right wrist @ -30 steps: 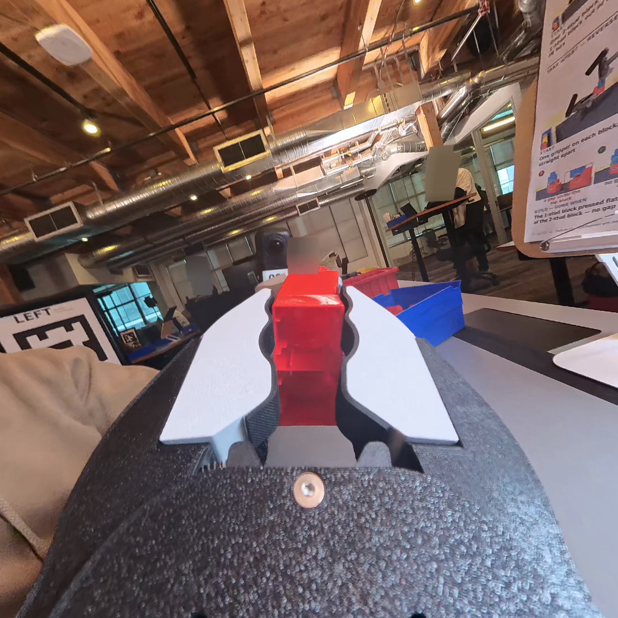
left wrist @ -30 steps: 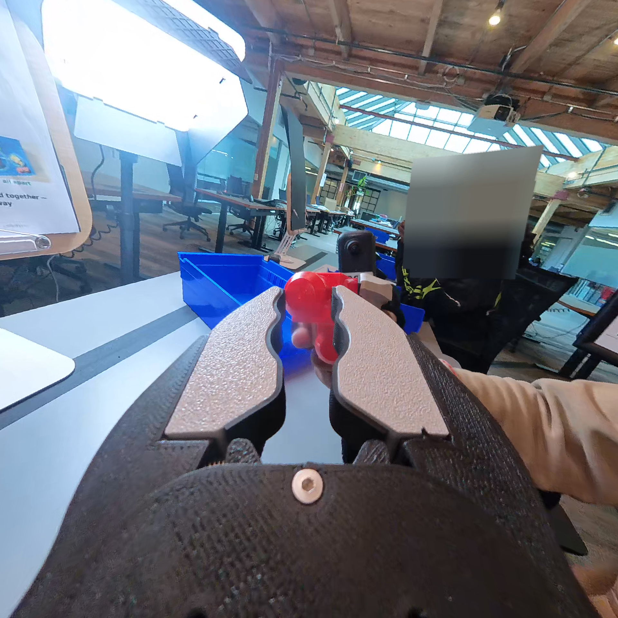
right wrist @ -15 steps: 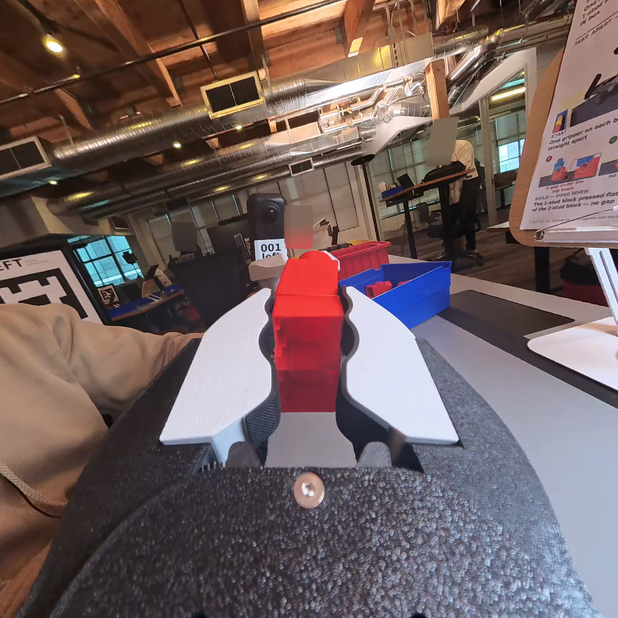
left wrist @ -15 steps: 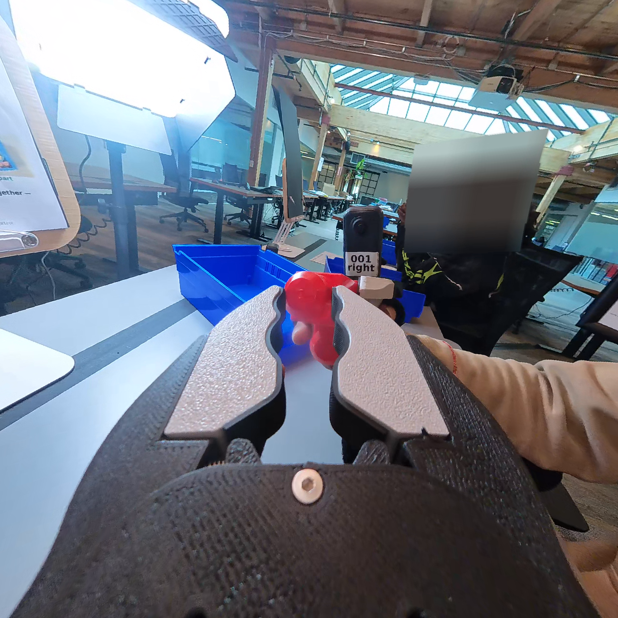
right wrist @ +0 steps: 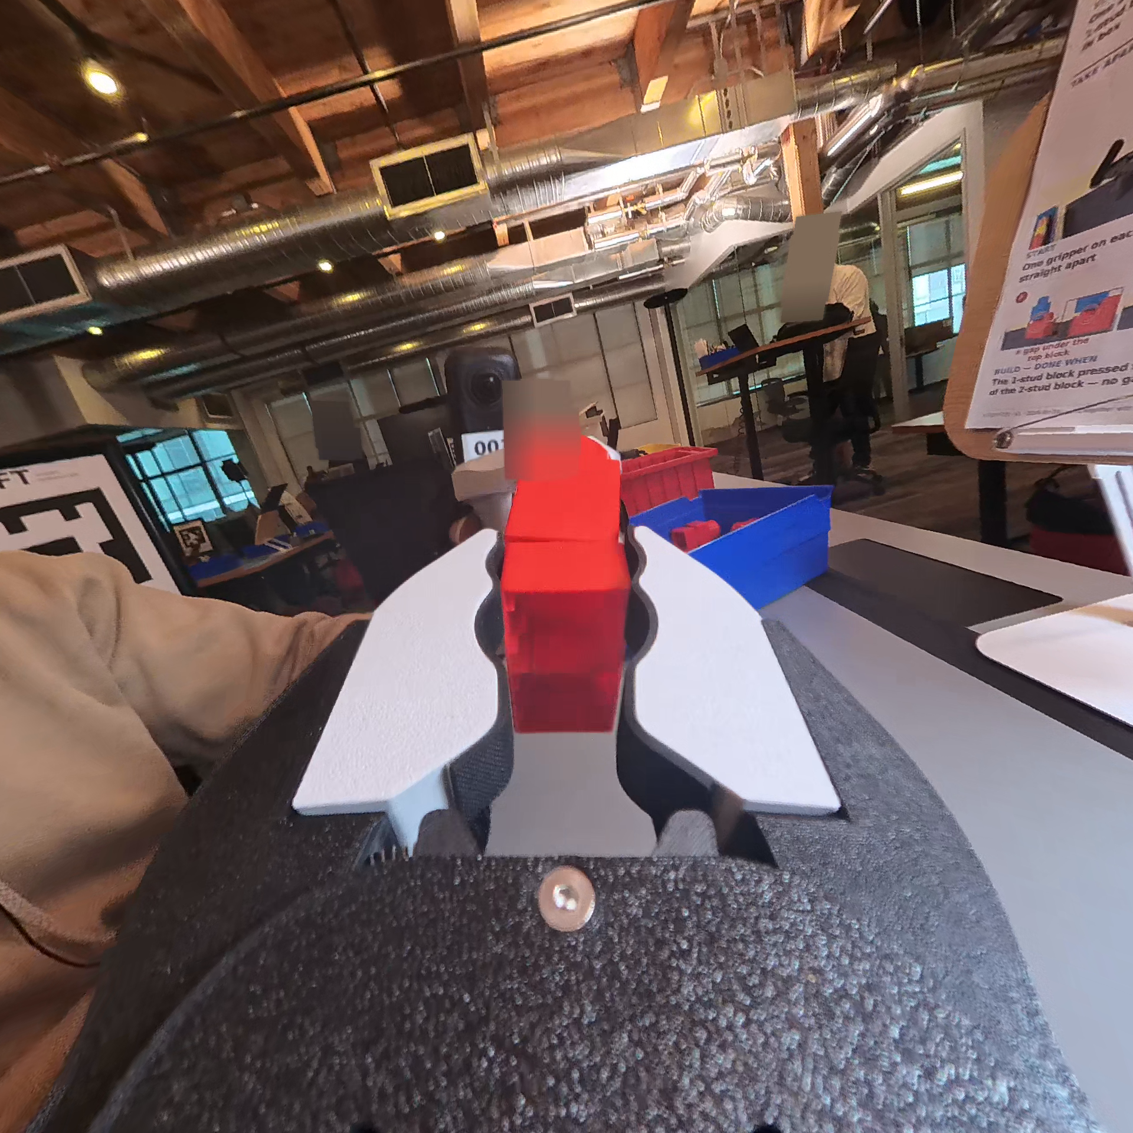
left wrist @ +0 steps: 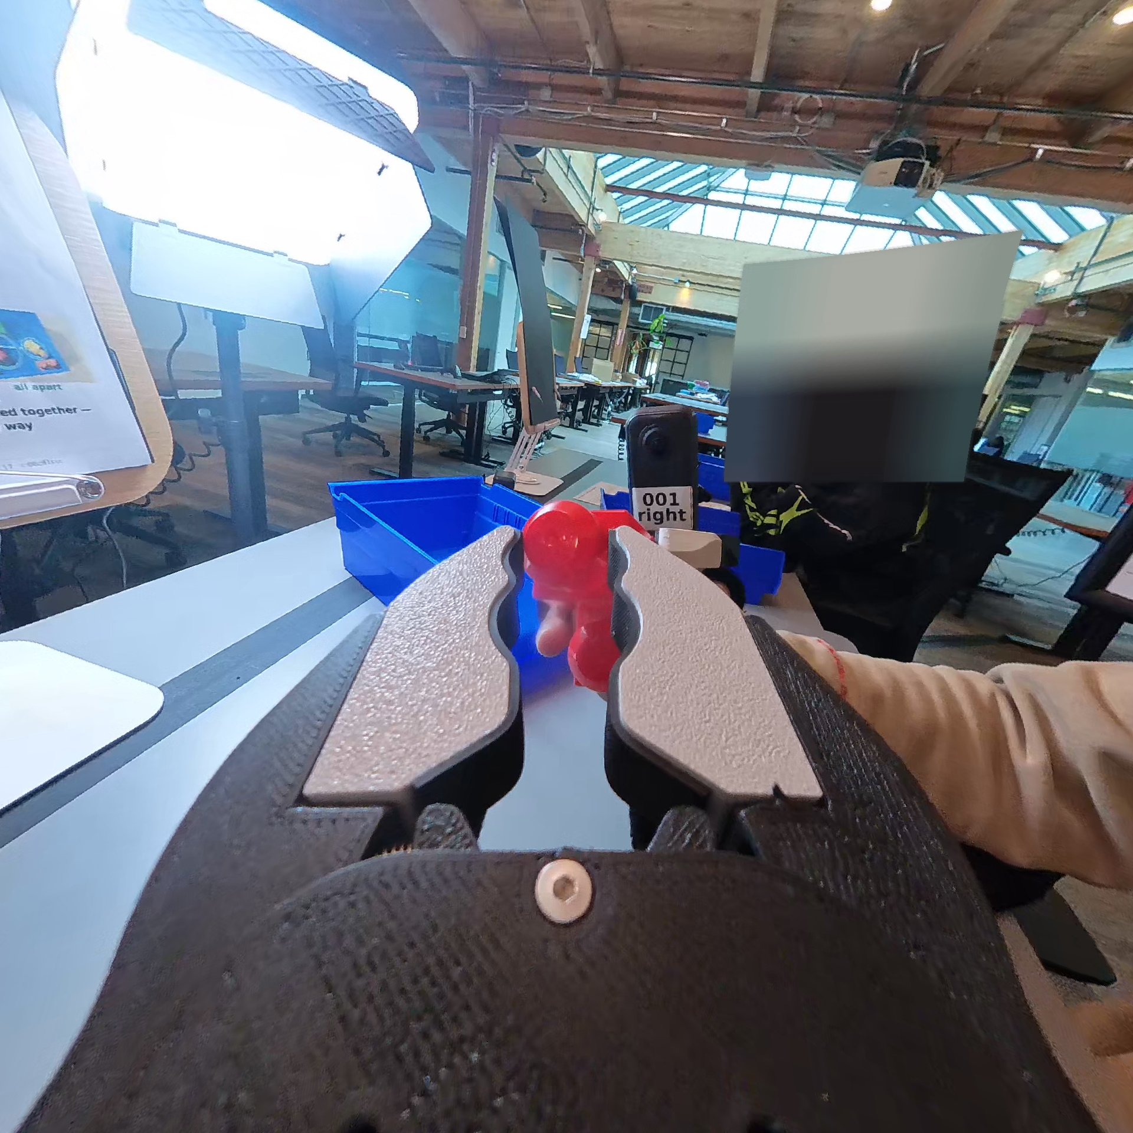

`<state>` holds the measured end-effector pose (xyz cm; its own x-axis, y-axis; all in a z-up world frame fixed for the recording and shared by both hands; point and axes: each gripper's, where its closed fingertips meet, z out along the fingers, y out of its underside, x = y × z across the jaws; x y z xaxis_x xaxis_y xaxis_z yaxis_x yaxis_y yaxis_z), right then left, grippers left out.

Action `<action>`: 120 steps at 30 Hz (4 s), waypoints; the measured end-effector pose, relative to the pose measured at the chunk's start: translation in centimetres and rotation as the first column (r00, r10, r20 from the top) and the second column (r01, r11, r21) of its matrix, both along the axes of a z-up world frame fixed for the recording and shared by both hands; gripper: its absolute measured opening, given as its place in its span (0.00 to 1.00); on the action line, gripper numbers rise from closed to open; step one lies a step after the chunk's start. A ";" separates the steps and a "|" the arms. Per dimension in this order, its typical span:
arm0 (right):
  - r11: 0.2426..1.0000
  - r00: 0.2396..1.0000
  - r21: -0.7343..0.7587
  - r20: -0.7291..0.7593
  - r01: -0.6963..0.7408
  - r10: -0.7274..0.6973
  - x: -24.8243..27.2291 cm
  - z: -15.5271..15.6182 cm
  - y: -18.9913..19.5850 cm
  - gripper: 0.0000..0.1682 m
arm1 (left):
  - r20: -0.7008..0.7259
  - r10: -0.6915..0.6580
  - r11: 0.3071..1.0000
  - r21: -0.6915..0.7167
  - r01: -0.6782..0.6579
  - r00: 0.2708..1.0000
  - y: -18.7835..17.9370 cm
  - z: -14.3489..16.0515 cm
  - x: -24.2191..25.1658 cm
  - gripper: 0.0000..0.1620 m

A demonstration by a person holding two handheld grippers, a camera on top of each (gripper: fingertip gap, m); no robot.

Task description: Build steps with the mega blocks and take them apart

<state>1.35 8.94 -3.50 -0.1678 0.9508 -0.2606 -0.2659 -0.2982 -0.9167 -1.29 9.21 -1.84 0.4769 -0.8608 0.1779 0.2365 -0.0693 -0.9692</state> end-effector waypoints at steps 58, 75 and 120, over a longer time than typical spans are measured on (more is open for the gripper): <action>0.996 0.995 0.089 0.100 -0.003 -0.006 -3.0 -2.0 -1.7 0.22 | -0.287 -0.391 0.920 -0.164 0.357 0.875 -1.9 -8.3 2.4 0.23; 0.985 0.929 0.159 0.371 -0.069 0.005 -3.7 -6.3 -2.3 0.28 | -0.528 -0.336 0.942 -0.176 0.287 0.780 -2.3 -9.8 -1.2 0.23; 0.952 0.788 0.238 0.615 -0.195 0.007 -5.0 -10.9 -4.5 0.22 | -0.597 -0.377 0.919 -0.148 0.365 0.708 -4.6 -10.4 -1.0 0.24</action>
